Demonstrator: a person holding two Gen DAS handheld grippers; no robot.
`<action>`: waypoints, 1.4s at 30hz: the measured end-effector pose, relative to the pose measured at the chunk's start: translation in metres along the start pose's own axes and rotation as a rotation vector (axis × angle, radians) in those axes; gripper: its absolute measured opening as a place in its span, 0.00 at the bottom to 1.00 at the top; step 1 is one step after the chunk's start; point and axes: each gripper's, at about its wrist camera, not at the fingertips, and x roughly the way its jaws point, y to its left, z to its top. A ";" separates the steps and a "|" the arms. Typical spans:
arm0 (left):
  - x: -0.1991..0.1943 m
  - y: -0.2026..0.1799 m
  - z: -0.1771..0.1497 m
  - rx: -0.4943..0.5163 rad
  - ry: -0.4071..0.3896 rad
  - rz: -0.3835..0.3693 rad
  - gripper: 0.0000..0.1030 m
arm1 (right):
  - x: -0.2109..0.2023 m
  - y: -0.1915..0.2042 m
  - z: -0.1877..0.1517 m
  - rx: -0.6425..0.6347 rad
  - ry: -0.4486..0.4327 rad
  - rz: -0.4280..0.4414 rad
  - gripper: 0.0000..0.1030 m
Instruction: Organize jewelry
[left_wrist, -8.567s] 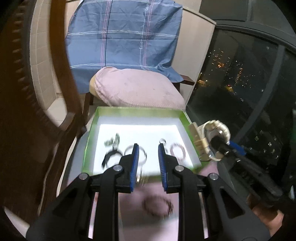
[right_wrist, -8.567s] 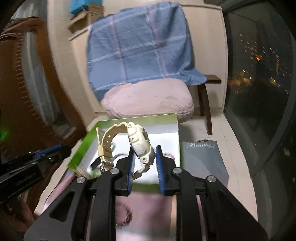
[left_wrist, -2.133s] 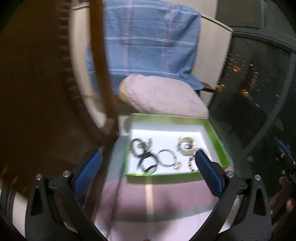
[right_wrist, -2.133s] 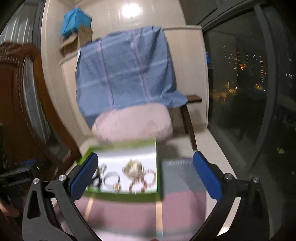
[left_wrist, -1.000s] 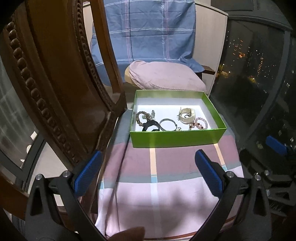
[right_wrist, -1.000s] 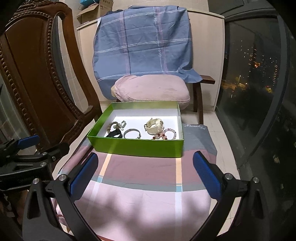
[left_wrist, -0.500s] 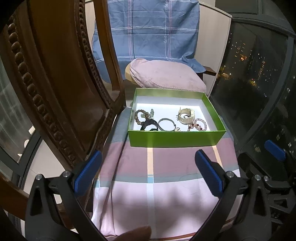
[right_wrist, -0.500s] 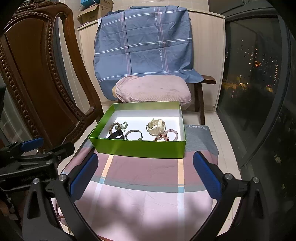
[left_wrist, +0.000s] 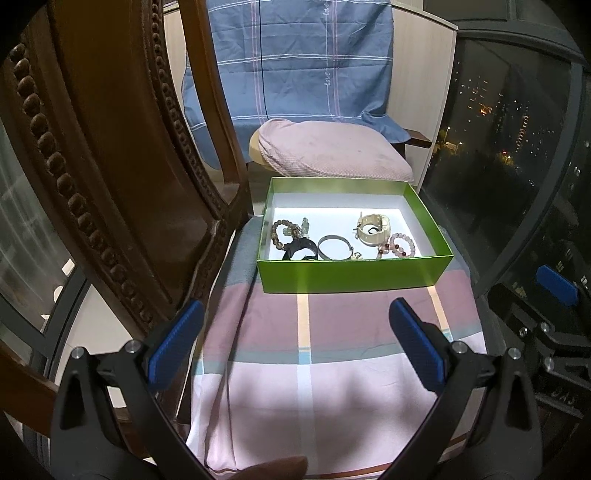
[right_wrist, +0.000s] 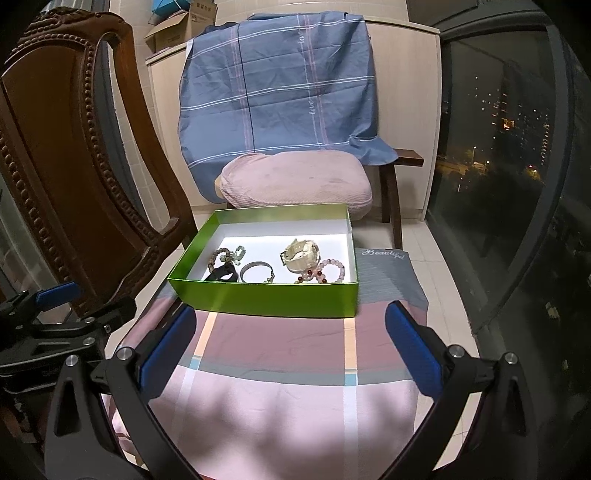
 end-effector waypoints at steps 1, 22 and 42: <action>0.000 0.000 0.000 0.000 0.000 0.001 0.96 | 0.000 0.000 0.000 0.001 0.000 0.000 0.97; -0.002 0.002 0.000 0.002 0.005 -0.002 0.96 | 0.005 -0.004 -0.004 0.003 0.017 -0.008 0.97; -0.003 0.002 -0.001 0.002 0.011 -0.012 0.96 | 0.006 -0.003 -0.003 0.002 0.017 -0.009 0.97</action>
